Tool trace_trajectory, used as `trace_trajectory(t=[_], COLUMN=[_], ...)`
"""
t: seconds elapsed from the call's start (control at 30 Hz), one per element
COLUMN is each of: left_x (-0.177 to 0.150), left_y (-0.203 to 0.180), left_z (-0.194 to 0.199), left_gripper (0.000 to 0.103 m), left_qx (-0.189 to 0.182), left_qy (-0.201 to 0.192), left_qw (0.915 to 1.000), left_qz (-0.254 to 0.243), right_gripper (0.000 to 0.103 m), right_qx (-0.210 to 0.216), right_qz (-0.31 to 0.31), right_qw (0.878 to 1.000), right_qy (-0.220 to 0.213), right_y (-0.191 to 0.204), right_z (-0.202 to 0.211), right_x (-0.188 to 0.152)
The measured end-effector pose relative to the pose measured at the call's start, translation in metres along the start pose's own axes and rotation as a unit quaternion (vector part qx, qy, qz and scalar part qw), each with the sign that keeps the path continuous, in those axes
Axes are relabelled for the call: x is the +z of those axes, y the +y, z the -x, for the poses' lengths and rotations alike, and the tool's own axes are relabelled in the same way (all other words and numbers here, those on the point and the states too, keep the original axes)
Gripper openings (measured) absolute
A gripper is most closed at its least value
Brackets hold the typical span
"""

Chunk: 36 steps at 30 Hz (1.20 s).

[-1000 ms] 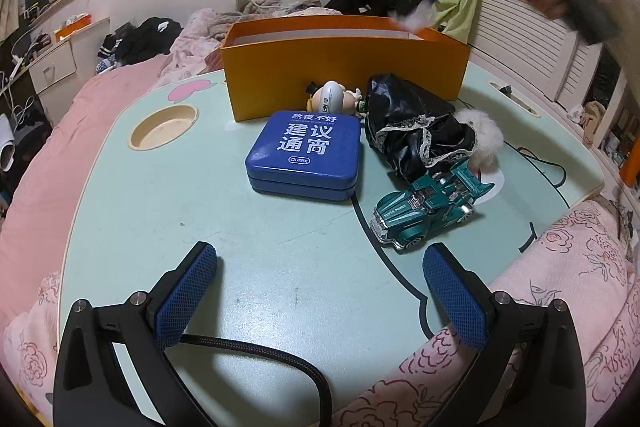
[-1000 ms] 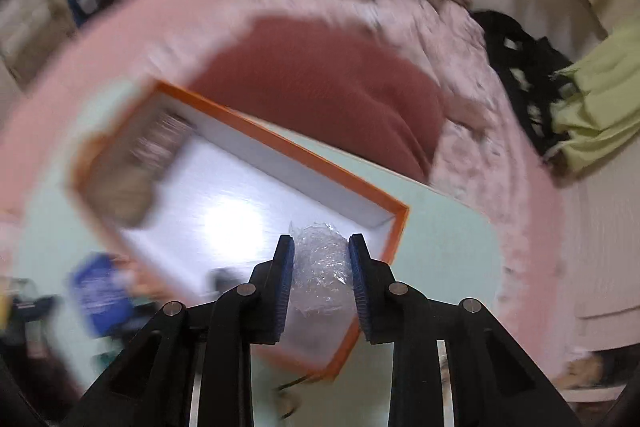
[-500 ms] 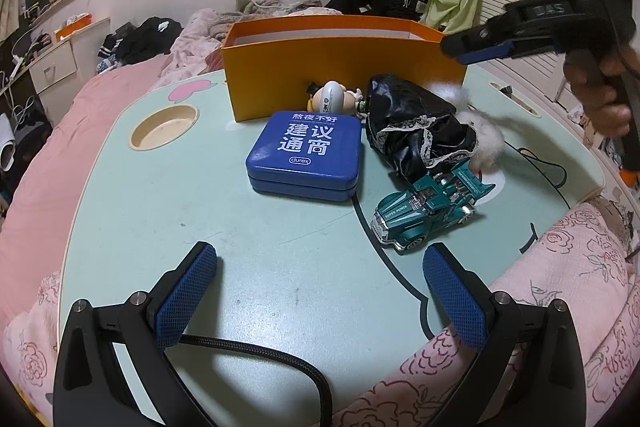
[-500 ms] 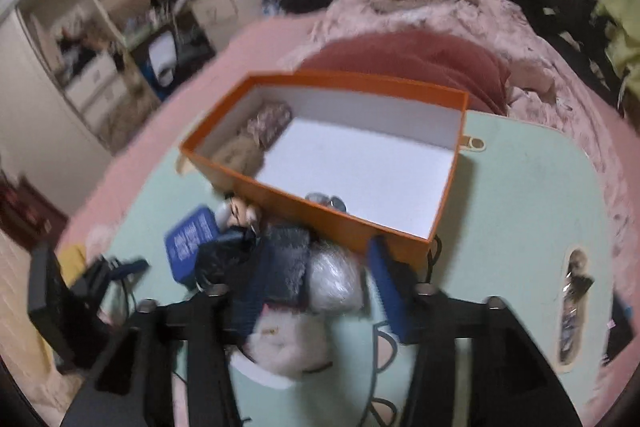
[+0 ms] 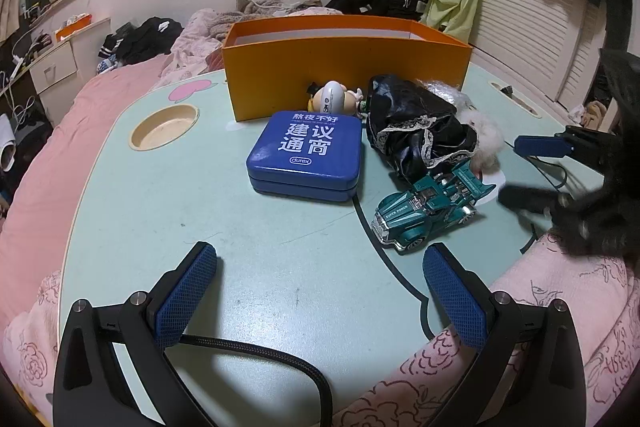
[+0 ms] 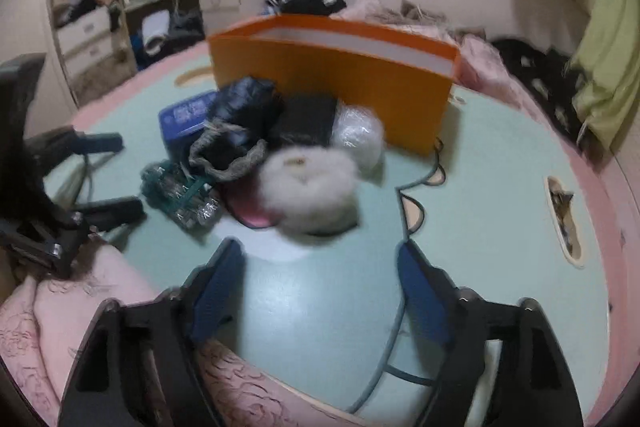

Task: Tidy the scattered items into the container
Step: 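Grasp the clear plastic bag from the box with the right gripper, set it down, then grasp the brown fluffy ball in the box with the left gripper, set it on the blue tin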

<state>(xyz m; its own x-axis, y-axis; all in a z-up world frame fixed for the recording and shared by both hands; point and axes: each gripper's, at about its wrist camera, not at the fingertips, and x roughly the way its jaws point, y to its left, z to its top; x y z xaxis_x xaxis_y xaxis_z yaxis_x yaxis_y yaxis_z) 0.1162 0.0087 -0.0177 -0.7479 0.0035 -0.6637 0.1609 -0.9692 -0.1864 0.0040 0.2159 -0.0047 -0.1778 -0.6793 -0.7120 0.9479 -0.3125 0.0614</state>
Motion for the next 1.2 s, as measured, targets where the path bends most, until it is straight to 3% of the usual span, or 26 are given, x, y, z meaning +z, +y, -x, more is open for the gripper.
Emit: trace_trajectory(t=[0.63,0.93,0.97,1.03,1.13,1.17,1.2], left_x=[0.001,0.006,0.009,0.02,0.059,0.073,0.092], left_y=[-0.003,-0.003,0.0,0.01,0.023,0.025,0.026], left_z=[0.002,-0.001,0.0,0.007,0.03,0.034,0.038], left_gripper=[0.103,0.103,0.103,0.103,0.103,0.1,0.09], left_qx=[-0.008,-0.01,-0.006,-0.045,-0.073,-0.069,-0.064], left_qy=[0.003,0.024,0.036,0.045,0.011,0.005,0.005], left_qw=[0.9999,0.9996,0.9993,0.9963,0.9926,0.9933,0.9942], left_qz=[-0.009,-0.009,0.009,0.057,0.096,0.093,0.086], right_gripper=[0.102,0.102,0.102,0.103,0.103,0.103,0.103], right_qx=[0.008,0.012,0.012,0.01,0.009,0.009,0.008], right_qz=[-0.014,-0.018,-0.019,-0.018,-0.016,-0.016,-0.017], right_qw=[1.0,1.0,1.0,1.0,1.0,1.0,1.0], right_qy=[0.004,0.0,0.0,0.0,0.002,0.002,0.002], right_y=[-0.006,-0.008,-0.007,-0.005,-0.006,-0.006,-0.007], right_z=[-0.004,-0.003,-0.003,-0.003,-0.002,-0.002,-0.002], right_x=[-0.007,-0.009,-0.01,-0.01,-0.01,-0.01,-0.01])
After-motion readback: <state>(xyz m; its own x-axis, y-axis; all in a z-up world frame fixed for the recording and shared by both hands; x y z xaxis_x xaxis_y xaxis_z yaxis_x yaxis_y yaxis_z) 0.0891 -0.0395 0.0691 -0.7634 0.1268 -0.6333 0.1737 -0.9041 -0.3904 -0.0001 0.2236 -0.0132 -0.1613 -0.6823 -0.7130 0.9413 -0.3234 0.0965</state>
